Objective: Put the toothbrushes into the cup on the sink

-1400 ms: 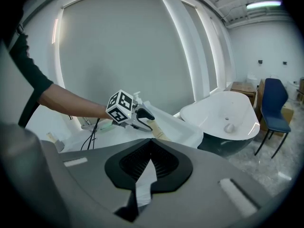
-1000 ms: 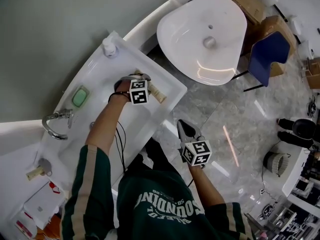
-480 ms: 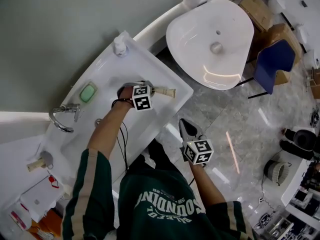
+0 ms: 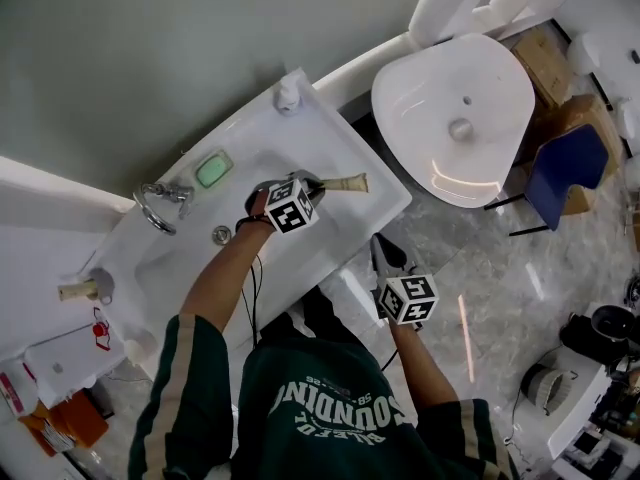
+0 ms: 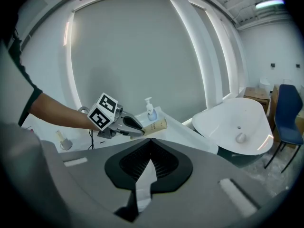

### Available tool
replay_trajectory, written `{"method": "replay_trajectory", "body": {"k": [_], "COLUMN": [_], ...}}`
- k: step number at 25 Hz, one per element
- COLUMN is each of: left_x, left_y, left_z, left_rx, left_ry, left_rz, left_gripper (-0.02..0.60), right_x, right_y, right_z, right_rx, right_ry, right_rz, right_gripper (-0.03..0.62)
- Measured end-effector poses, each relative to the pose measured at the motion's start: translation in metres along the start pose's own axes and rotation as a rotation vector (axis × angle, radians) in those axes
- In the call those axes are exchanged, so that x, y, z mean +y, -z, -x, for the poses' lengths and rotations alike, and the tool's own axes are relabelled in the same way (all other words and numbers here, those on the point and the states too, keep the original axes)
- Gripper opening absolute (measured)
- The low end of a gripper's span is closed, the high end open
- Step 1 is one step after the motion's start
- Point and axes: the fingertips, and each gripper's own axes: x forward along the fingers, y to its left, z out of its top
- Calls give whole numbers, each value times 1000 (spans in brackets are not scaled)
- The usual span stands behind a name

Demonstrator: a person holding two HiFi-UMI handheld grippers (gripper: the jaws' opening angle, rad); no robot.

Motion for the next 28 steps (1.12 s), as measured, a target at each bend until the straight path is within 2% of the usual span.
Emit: {"method": "replay_trajectory", "body": {"k": [5,14,22,28], "left_x": [-15,-36,-72,-114], "left_y": [29,94,174,226], "left_z": [42,146,247,308], "left_rx": [-16,-82,-168,-206], "left_ry": [-81,-323,-598,-765], "left_rz": [99,362,658,805], "left_gripper": [75,75,75,75], "right_x": [34,133,245,317], "right_y": [-10,-7,-3,20], "right_z": [-18,-56,-92,-99], "right_rx": [-6,50,86,127], "right_ry": [-99,-347,-595,-718], "right_rz": [53,188,310,361], "right_gripper": [3,3,3,3]}}
